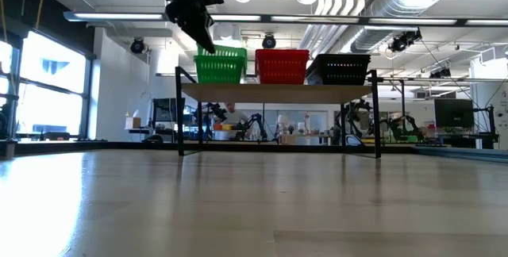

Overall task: Stack baskets on shelf by color
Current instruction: Stack the green bin on top of the stacked green bins on the shelf, then return to Home Position

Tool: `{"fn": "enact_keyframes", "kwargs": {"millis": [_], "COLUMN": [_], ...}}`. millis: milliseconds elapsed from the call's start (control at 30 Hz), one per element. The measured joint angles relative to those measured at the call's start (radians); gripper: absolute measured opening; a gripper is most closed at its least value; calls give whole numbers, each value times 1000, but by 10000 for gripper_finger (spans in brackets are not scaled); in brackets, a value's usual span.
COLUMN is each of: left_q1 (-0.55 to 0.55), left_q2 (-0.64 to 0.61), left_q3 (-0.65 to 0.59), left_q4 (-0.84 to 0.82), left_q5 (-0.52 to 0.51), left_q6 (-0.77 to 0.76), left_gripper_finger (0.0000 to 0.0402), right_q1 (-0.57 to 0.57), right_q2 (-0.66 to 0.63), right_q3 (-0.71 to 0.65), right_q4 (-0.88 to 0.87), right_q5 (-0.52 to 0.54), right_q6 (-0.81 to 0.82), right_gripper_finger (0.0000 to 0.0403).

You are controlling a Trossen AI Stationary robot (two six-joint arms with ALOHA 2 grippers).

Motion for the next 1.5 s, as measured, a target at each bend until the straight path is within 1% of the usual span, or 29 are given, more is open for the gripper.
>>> {"fn": "enact_keyframes", "kwargs": {"millis": [167, 433, 533, 833, 1000, 1167, 1267, 1433, 1500], "left_q1": [-28, -42, -42, -42, -43, -43, -43, -42, -40], "left_q2": [0, 0, 0, -2, -9, -9, -10, -45, -72], "left_q3": [0, 0, 0, 0, 21, 63, 97, 134, 134], "left_q4": [-36, -37, -37, -37, -51, -74, -84, -105, -116], "left_q5": [1, -2, -3, -3, -7, -9, -10, 34, 65], "left_q6": [0, 8, 8, 0, -4, -11, -49, -124, -153], "left_gripper_finger": [5, 9, 26, 111, 145, 157, 157, 157, 157], "right_q1": [0, 0, 0, 0, 0, 0, 1, 1, 1], "right_q2": [0, 0, 0, 0, 0, 0, 0, -10, -24], "right_q3": [0, 0, 0, 0, 0, 0, 0, 0, 0], "right_q4": [0, 0, 0, 0, -1, -1, -1, -44, -87], "right_q5": [0, 0, 0, 0, -1, -4, -6, -92, -104], "right_q6": [0, 0, 0, 3, 2, 3, 0, -109, -124], "right_gripper_finger": [161, 161, 161, 161, 161, 161, 161, 161, 161]}}
